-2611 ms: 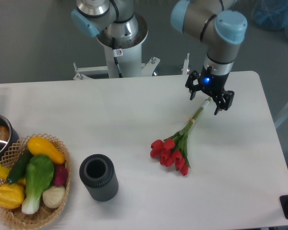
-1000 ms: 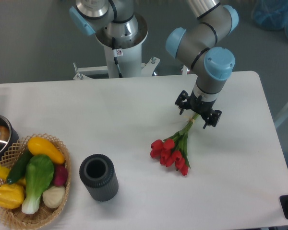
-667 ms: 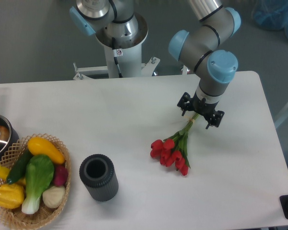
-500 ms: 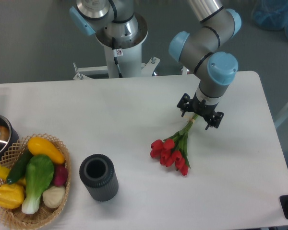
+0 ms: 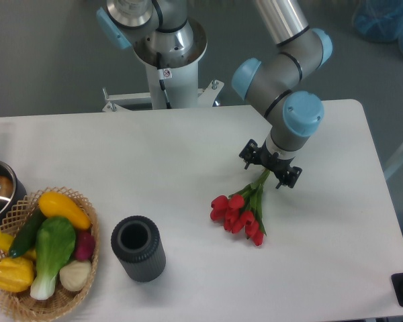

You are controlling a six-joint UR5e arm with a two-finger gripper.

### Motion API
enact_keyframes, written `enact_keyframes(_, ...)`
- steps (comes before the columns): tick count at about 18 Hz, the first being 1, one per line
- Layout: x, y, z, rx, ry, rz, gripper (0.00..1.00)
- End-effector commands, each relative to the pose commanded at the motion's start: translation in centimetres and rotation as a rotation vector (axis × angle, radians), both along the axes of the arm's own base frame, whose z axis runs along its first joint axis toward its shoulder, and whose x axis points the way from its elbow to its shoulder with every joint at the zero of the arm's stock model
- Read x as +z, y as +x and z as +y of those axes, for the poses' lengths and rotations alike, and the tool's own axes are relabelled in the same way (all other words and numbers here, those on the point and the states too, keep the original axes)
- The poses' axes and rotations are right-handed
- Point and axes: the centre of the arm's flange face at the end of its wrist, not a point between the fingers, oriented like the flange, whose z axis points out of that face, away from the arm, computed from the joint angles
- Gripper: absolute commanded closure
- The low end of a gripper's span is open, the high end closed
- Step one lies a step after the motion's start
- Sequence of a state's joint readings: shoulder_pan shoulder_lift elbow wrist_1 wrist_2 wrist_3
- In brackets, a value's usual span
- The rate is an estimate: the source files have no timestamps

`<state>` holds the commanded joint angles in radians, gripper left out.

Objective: Pick up the flowers from the table
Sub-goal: 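Lower the gripper around the tulip stems below the blooms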

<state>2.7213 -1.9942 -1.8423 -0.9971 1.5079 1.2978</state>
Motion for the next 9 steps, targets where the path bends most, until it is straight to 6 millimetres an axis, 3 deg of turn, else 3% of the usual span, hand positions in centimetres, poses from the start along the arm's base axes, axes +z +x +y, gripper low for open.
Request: enact_keyframes(9,-0.62,0.74,-0.19,0.001,0.01,0.011,0.0)
